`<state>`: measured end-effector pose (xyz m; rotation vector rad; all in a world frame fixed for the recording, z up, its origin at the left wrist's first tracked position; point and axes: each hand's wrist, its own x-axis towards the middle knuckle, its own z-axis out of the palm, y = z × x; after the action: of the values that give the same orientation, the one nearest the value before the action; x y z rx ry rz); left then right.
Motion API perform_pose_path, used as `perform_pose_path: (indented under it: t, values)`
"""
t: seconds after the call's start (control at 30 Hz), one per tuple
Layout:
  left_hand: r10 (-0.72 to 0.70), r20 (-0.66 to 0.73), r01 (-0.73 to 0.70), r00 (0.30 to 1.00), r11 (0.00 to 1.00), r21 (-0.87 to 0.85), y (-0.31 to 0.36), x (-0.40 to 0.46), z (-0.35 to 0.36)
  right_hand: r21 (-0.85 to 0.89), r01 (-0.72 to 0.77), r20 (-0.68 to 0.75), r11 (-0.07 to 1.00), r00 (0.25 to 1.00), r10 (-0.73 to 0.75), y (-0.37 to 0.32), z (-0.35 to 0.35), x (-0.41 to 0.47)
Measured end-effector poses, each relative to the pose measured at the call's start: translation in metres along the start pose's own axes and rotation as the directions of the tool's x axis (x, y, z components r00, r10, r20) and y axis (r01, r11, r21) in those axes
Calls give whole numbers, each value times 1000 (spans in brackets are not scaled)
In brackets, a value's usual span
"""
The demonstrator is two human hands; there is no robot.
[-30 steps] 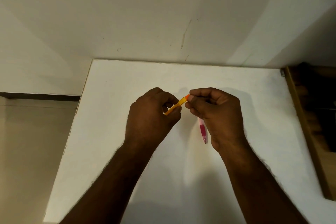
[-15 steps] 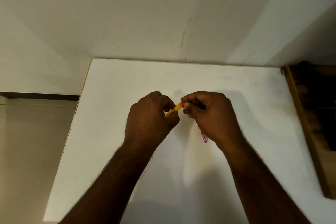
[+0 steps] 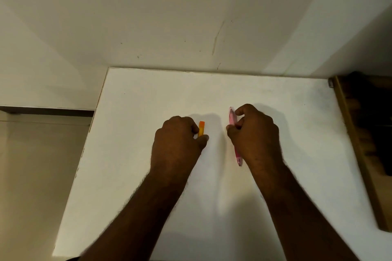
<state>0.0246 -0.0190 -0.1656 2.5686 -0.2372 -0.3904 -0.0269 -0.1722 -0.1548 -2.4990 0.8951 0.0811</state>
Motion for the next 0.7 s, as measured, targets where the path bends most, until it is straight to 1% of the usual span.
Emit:
perform_pose_path:
  t: [0.03,0.07,0.13,0.17,0.2,0.23,0.3,0.37,0.4,0.43,0.47,0.5,0.57,0.7]
  values:
    - [-2,-5,2,1000,1000,-4,-1,0,0,16,-11,1,1000,1000,11,0,0,0]
    - [-4,-7,4,1000,1000,-8,-1,1,1,69,-25,5,997,1000,25,1,0,1]
    - [-6,0,6,1000,1000,-9,-1,3,1,301,-62,34,952,998,54,0,-1,3]
    - [-7,2,7,1000,1000,-8,-1,3,0,449,-79,55,890,997,61,-1,-3,3]
    - [-7,2,7,1000,1000,-8,-1,4,-1,598,-94,75,796,995,62,-4,-7,3]
    - [-6,0,6,1000,1000,-8,-2,5,-2,729,-110,93,675,994,61,-6,-10,4]
    - [2,-18,-2,1000,1000,-12,-3,6,-6,920,-139,137,367,990,31,-10,-16,5]
    - [15,-49,-16,999,1000,-16,-4,6,-10,985,-158,163,76,985,-61,-12,-23,5]
    - [21,-64,-22,998,1000,-18,-4,6,-12,986,-165,160,-39,981,-111,-13,-26,5]
    - [25,-74,-27,997,999,-22,-5,6,-14,979,-165,146,-118,977,-153,-13,-29,5]
    - [28,-80,-30,996,999,-26,-4,5,-15,974,-161,129,-160,973,-190,-14,-32,5]
    - [31,-83,-33,996,999,-30,-4,5,-16,973,-156,115,-173,968,-224,-13,-34,5]
    - [39,-81,-42,996,999,-33,-3,4,-15,978,-140,95,-156,960,-265,-14,-36,6]
    - [57,-81,-61,995,997,-43,-2,3,-14,990,-53,21,-134,973,-228,-20,-36,4]
